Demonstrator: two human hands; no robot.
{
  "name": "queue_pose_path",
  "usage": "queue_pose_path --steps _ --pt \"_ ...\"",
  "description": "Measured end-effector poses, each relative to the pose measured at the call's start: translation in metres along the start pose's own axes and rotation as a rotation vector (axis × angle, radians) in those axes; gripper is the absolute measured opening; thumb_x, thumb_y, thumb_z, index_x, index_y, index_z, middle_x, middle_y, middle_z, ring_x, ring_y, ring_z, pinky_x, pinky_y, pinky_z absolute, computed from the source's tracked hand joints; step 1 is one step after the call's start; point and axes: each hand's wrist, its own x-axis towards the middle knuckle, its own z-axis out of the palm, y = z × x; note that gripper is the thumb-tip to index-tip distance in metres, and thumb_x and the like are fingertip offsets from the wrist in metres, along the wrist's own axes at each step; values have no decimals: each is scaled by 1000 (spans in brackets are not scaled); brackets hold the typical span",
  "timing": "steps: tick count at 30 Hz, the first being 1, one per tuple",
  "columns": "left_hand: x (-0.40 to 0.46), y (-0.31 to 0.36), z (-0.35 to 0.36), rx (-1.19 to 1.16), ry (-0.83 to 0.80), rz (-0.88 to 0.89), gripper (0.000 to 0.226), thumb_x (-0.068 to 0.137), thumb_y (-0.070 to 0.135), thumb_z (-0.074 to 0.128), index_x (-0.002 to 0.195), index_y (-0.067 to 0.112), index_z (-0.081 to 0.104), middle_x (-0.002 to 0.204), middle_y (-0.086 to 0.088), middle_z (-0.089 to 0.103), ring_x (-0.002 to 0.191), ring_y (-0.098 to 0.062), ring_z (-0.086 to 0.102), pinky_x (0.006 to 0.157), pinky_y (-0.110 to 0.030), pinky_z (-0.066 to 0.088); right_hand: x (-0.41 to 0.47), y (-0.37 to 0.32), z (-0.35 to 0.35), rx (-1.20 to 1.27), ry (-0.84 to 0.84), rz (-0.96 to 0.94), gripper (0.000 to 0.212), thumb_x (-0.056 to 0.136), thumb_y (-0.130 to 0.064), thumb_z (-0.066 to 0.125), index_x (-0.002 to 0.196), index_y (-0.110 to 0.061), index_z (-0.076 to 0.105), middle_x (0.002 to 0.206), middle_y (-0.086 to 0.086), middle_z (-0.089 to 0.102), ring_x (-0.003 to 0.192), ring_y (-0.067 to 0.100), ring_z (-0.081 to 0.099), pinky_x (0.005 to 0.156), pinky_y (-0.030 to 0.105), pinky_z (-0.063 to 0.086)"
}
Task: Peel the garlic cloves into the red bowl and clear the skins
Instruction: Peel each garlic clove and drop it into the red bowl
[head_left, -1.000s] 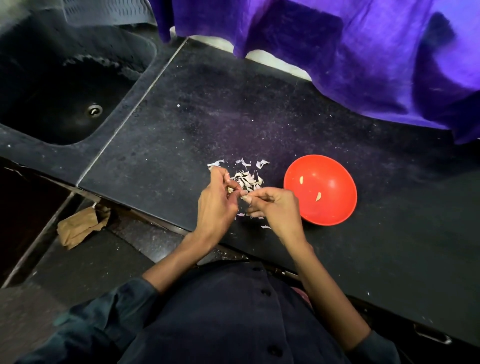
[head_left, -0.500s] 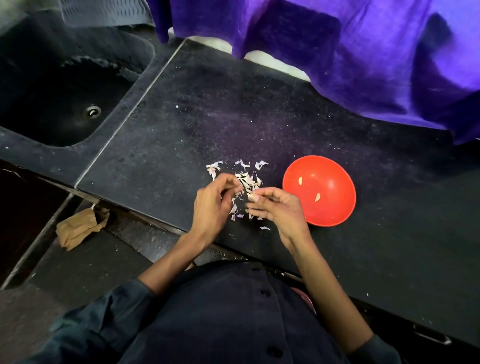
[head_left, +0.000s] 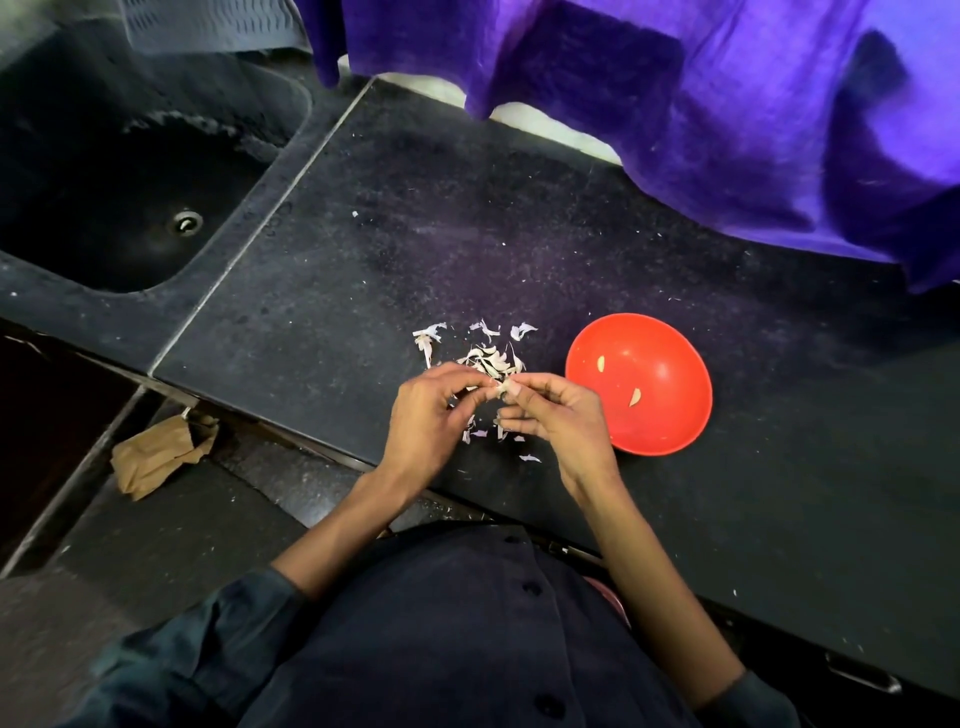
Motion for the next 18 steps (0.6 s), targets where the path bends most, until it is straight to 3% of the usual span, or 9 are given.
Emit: queue_pose_path --steps 8,13,18 --pt "-2 0 0 207 38 115 13 84 17 71 97 15 76 99 5 72 87 -11 67 72 -35 58 -2 -1 3 6 -51 29 12 93 -2 59 92 -6 70 78 5 70 65 14 66 63 24 58" --pt "-5 1 1 291 39 190 13 83 14 73 95 15 76 97 5 72 85 -17 68 66 -35 59 -1 2 3 70 -97 102 14 94 1 54 95 -1 68 84 13 69 66 15 68 63 26 58" --pt "-5 -4 0 294 43 176 16 82 8 75 96 16 76 96 6 73 86 -15 66 72 -37 59 0 4 1 97 -70 106 11 92 1 58 97 1 68 83 11 71 68 15 68 70 29 60"
